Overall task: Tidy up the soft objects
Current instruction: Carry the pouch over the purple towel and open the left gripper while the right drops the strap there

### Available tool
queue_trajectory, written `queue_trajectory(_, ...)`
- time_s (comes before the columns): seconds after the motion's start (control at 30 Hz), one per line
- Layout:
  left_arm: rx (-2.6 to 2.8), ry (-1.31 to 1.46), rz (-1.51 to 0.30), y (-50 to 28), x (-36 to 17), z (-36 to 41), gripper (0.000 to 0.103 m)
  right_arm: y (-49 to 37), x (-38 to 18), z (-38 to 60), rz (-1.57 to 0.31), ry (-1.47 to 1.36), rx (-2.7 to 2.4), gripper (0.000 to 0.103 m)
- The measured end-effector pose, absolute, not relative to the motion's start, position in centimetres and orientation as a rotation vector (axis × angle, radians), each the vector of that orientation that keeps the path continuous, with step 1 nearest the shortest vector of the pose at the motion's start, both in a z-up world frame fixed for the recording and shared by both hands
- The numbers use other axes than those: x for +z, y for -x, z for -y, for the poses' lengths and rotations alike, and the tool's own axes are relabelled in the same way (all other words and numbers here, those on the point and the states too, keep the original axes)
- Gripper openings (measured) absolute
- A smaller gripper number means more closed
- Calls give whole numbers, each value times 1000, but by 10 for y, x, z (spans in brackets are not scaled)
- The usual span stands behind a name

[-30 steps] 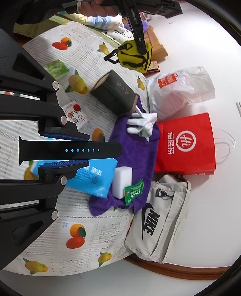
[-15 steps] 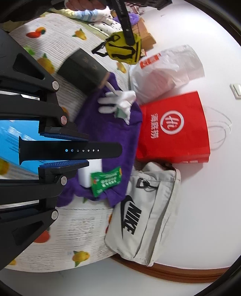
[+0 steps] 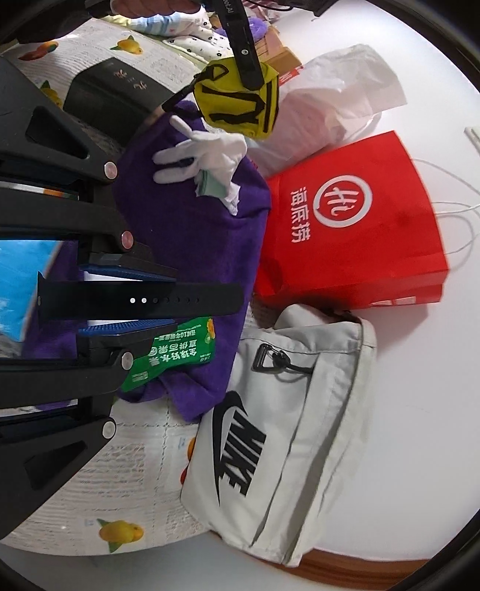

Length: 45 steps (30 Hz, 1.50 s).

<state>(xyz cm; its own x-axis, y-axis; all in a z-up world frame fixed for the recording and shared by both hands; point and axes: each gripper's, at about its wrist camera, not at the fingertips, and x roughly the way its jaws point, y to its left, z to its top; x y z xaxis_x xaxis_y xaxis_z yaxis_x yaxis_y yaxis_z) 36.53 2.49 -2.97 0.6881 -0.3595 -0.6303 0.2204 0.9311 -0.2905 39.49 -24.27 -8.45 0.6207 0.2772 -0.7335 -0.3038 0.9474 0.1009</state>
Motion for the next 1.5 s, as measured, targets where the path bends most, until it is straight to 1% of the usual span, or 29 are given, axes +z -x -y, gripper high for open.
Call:
queue_trajectory(0.37, -336, 177, -837, -407, -67, -6, 15, -426, -121, 232, -953, 47, 362, 20)
queue_trajectory(0.53, -367, 179, -867, -417, -77, 7, 17, -430, -132, 236, -1004, 26, 370, 21)
queue_trajectory(0.83, -391, 163, -944, -432, -101, 32, 21, -433, -134, 239, -1025, -3, 392, 21)
queue_trajectory(0.87, -393, 158, -947, -432, -102, 33, 21, -432, -133, 240, -1026, -1, 394, 22)
queue_trajectory(0.93, -392, 162, -953, -433, -104, 35, 21, -429, -130, 242, -1023, -6, 401, 31)
queue_trajectory(0.97, -393, 163, -955, -433, -104, 35, 22, -427, -128, 243, -1016, -13, 402, 39)
queue_trajectory(1.0, -392, 163, -959, -433, -105, 35, 24, -425, -125, 244, -1006, -22, 401, 46)
queue_trajectory(1.03, -388, 162, -964, -434, -106, 35, 27, -423, -124, 244, -1002, -24, 401, 48)
queue_trajectory(1.1, -389, 161, -977, -434, -107, 36, 30, -418, -120, 243, -997, -14, 399, 49)
queue_trajectory(1.13, -388, 158, -986, -434, -108, 36, 37, -415, -117, 242, -991, -9, 399, 49)
queue_trajectory(1.17, -384, 155, -992, -433, -108, 37, 41, -412, -114, 242, -984, -5, 400, 49)
queue_trajectory(1.2, -379, 154, -994, -432, -108, 37, 51, -410, -112, 242, -981, -2, 399, 49)
queue_trajectory(1.23, -374, 150, -994, -431, -107, 38, 55, -407, -110, 242, -978, 0, 398, 49)
queue_trajectory(1.5, -352, 134, -975, -409, -92, 36, 57, -375, -94, 247, -953, -2, 359, 49)
